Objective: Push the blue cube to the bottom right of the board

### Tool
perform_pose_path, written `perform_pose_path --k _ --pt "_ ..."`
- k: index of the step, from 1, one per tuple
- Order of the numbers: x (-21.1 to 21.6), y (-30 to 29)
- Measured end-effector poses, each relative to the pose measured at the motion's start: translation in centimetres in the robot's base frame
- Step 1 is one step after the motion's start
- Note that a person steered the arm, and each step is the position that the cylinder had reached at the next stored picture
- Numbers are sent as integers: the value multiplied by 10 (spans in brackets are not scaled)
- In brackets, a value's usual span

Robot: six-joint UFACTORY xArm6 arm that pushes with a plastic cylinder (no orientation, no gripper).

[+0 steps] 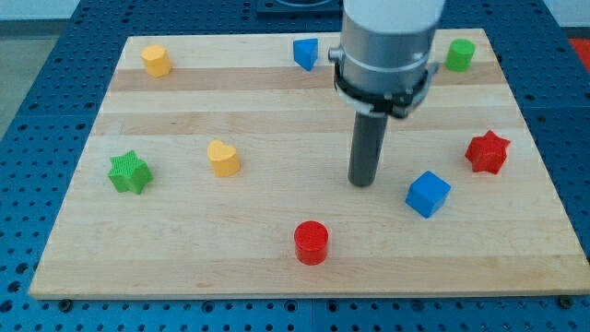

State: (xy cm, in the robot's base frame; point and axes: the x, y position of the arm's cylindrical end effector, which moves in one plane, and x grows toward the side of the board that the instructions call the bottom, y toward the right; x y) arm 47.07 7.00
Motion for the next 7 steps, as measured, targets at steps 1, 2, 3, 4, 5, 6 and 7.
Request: perform_pose_path --k 1,2,3,4,5,6,7 --pt "-27 35" --pt "-25 40" --pt "-15 42" --pt "25 60" --pt "52 84" --pt "73 117" --pt "81 138"
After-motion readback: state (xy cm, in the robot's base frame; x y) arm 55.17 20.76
